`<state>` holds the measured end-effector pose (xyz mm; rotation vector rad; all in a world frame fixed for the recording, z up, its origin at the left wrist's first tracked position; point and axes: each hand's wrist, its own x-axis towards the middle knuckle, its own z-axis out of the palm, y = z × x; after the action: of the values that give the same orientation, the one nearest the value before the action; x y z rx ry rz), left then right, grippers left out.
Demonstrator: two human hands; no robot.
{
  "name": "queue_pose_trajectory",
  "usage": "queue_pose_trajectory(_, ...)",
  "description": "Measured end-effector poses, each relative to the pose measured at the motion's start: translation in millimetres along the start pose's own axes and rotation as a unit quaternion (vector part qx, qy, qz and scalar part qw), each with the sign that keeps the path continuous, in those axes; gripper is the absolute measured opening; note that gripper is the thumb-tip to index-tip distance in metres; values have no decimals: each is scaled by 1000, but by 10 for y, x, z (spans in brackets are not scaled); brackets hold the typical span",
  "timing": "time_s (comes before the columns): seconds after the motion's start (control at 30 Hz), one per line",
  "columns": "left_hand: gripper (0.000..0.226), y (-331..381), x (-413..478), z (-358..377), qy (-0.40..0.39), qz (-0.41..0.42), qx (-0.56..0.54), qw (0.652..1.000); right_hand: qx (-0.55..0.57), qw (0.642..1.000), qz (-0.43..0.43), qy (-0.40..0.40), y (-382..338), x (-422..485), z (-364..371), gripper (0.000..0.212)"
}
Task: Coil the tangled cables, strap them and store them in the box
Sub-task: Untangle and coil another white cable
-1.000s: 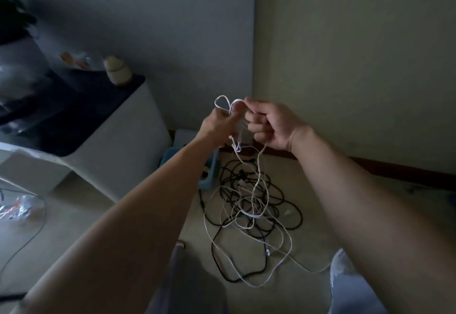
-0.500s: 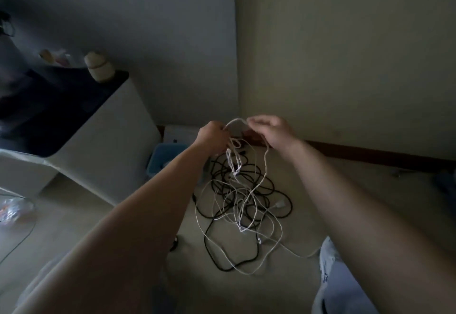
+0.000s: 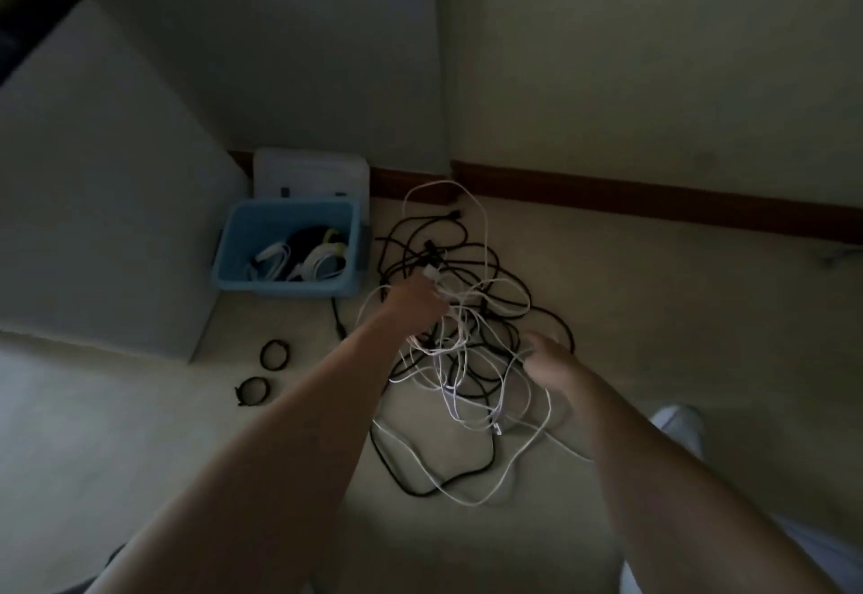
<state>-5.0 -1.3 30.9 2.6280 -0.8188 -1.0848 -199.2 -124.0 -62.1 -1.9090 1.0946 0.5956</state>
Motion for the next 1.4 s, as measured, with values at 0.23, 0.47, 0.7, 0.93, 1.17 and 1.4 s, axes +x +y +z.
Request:
queue_pose_trajectory(0.23,50,65,184,60,-19,22,8,1000,83,994,16,62,25,211,128,16)
queue_pose_trajectory(0.47,42,28,-108,-279,-23,37,80,996,470,844,-7,260,-380,-261,-311,11)
queue_pose_trajectory(0.7,82,447,-1101,-1077,191,223,47,955,436,863,-218,132,-1484,-1404,-1002,26)
queue_pose_trajectory(0.93,51,689,-2175,-1499,301,329,175,878,260,904,-296,162,-2216,-2505,-1393,22)
queue_pose_trajectory(1.17,59,393,-2700,-2090,331,186,-10,925,35,928,-367,52,-2339,-3282,-1835,17)
queue_pose_trajectory(1.4,43,394,-2831,-1992,24,209,-413,886,223,875,-417,106,-2241,-3271,-1716,26)
